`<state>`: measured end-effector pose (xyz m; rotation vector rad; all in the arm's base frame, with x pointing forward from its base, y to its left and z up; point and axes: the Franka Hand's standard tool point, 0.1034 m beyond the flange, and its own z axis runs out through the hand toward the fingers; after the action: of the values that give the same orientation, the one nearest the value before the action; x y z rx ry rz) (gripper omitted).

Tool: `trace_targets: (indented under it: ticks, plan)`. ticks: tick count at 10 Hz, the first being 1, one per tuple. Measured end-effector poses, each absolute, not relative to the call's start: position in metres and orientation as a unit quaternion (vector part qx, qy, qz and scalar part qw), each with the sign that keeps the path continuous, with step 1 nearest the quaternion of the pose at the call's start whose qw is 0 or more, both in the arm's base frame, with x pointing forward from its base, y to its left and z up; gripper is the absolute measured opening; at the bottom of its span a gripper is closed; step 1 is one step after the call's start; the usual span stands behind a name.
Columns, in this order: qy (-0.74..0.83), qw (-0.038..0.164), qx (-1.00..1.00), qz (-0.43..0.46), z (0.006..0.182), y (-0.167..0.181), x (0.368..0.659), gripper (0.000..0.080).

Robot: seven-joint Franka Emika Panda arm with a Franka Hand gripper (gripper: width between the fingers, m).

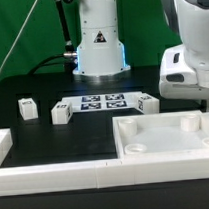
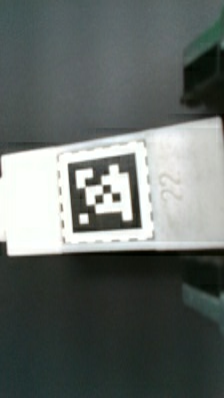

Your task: Assemble one leg

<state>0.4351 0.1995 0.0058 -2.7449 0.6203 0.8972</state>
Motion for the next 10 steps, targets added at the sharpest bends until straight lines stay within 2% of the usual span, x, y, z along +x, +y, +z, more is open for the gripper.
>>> trace_targets:
  ticks: [1,7,10]
  plan:
    - [0.209,0.094,-0.925,0.302,0.006,0.199,0.435,0.0292]
    - [0.211,0.093,-0.924,0.306,0.008,0.197,0.436,0.0292]
    - [0.220,0.100,-0.914,0.327,0.074,0.177,0.455,0.0294]
